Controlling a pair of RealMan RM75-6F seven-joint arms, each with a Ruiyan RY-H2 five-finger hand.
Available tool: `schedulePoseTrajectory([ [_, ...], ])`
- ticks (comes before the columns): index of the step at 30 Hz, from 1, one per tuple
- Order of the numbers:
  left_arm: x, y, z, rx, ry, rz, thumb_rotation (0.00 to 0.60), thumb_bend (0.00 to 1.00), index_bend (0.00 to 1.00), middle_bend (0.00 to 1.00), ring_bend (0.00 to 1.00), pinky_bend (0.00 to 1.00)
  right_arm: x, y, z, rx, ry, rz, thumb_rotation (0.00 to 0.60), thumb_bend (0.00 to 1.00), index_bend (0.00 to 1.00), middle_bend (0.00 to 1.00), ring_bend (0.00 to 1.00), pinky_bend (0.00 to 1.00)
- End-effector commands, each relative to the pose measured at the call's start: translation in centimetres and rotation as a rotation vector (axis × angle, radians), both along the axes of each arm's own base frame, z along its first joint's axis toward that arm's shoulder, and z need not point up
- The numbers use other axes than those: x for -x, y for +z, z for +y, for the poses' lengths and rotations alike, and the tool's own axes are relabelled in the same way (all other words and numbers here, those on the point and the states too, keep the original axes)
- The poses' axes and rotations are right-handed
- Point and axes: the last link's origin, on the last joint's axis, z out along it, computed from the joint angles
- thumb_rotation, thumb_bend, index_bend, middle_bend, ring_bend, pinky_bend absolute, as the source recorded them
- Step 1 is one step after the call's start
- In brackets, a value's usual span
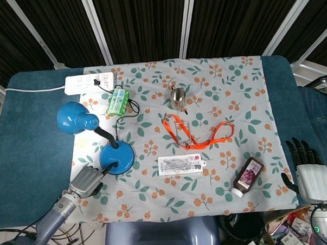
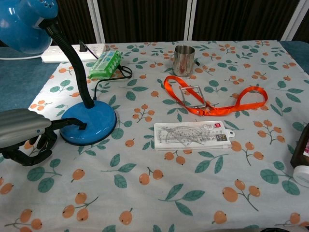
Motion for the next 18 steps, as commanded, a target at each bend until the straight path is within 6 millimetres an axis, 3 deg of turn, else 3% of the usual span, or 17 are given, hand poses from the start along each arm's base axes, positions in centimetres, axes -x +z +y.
schedulePoseTrajectory([
  [1,-0.03,-0.01,0.09,-0.002,-0.001,-0.001,0.6,0.53,0.03,0.62,0.49,0.51,-0.01,0.0,-0.01,0.0,0.0,0.0,0.6,0.2,0.01,0.02,0.03,0.14],
  [18,0.37,-0.29,0.18,0.015,0.016,0.023,0.6,0.53,0.1,0.62,0.49,0.51,0.0,0.0,-0.01,0.001,0.0,0.0,0.6,0.2,0.01,0.02,0.03,0.14],
])
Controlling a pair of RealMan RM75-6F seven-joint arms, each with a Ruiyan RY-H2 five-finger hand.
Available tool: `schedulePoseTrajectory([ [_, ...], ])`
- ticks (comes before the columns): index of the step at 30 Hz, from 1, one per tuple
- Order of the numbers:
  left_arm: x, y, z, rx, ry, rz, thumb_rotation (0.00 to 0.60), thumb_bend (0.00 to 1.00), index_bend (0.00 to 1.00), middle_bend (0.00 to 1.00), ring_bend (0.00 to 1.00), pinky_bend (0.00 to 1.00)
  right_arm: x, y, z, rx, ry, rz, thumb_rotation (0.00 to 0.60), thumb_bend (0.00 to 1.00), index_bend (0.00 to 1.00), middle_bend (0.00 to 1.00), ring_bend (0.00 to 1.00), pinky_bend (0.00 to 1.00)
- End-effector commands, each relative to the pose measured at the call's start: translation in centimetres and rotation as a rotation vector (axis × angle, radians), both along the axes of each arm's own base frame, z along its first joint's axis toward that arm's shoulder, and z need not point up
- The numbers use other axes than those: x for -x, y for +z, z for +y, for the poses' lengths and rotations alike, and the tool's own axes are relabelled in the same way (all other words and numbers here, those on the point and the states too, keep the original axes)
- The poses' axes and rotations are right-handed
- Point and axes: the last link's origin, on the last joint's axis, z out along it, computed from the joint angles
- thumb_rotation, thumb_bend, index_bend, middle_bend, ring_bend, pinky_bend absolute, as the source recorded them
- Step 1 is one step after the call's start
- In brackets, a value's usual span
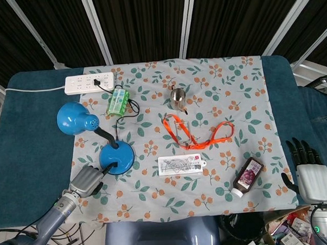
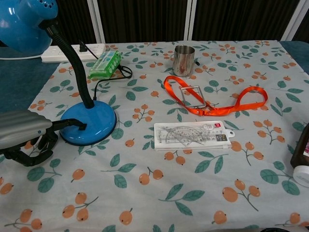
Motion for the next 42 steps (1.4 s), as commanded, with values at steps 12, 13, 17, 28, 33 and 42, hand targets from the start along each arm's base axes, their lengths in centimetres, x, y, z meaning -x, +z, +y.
schedulePoseTrajectory([
  [12,-0.8,0.9,0.2,-0.037,-0.029,-0.022,0.6,0.53,0.08,0.62,0.49,0.51,0.0,0.0,0.0,0.001,0.0,0.0,0.6,0.2,0.01,0.02,0.03,0.14],
  [13,-1.0,1.2,0.2,-0.045,-0.036,-0.029,0.6,0.52,0.07,0.61,0.49,0.5,0.0,0.0,0.0,0.001,0.0,0.0,0.6,0.2,0.01,0.02,0.03,0.14],
  [17,-1.5,2.5,0.1,-0.087,-0.061,-0.046,0.6,0.46,0.04,0.54,0.44,0.48,0.0,0.0,0.0,0.001,0.002,0.0,0.6,0.2,0.01,0.02,0.03,0.14],
  [28,-1.0,8.0,-2.1,-0.231,-0.052,-0.091,0.6,0.28,0.03,0.22,0.16,0.19,-0.1,-0.1,0.0,0.002,0.002,0.002,0.6,0.2,0.01,0.02,0.03,0.14],
  [33,0.4,11.7,-2.9,-0.36,-0.035,-0.121,0.6,0.28,0.04,0.18,0.12,0.16,-0.1,-0.1,0.1,0.003,0.003,0.005,0.6,0.2,0.01,0.02,0.03,0.14],
  [42,4.2,16.8,-5.2,-0.552,0.059,-0.205,0.6,0.28,0.04,0.18,0.12,0.16,-0.1,-0.2,0.1,0.001,0.002,0.009,0.6,0.2,0.01,0.02,0.03,0.14],
])
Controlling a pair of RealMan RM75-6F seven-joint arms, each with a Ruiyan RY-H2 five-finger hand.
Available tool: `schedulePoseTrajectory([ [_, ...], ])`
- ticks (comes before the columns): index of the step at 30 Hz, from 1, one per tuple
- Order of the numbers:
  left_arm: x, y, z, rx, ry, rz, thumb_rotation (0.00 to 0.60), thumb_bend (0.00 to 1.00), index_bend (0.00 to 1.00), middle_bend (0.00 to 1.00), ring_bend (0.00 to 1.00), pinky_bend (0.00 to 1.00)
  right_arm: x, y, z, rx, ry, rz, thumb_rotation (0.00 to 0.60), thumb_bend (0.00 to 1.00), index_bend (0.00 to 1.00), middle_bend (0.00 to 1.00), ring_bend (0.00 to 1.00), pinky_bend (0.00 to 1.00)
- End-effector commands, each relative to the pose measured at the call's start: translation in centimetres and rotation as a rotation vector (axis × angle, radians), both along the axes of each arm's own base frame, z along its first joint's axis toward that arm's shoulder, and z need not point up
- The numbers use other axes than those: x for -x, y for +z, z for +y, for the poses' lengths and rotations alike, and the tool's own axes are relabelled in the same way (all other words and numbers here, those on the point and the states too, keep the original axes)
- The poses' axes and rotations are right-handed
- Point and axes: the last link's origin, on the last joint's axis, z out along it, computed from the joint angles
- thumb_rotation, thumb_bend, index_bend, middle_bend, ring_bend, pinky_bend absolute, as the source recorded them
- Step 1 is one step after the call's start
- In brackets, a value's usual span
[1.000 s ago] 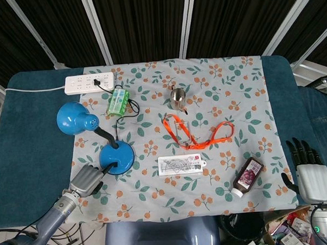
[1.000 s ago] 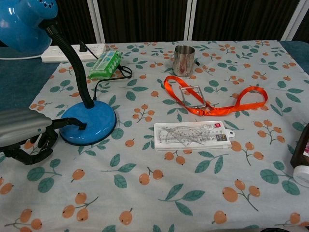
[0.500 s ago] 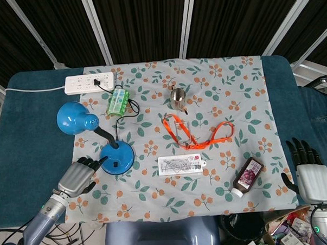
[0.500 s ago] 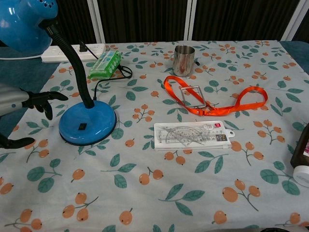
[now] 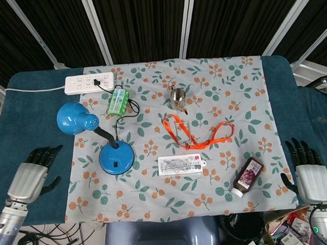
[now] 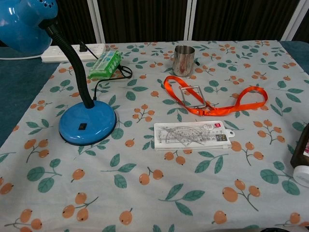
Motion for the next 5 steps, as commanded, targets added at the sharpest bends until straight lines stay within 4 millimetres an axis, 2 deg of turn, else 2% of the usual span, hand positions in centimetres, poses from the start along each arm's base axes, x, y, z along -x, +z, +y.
schedulePoseTrajectory([
  [1,2.1,2.3,-1.4,-0.082,0.054,-0.03,0.6,0.28,0.04,0.18,0.12,0.16,0.0,0.0,0.0,0.001,-0.001,0.001,0.6,0.2,0.01,0.02,0.03,0.14],
  [5,3.5,3.2,-2.1,-0.148,0.113,-0.031,0.6,0.29,0.03,0.18,0.12,0.13,0.0,0.0,0.0,0.002,-0.003,0.002,0.6,0.2,0.01,0.02,0.03,0.14],
])
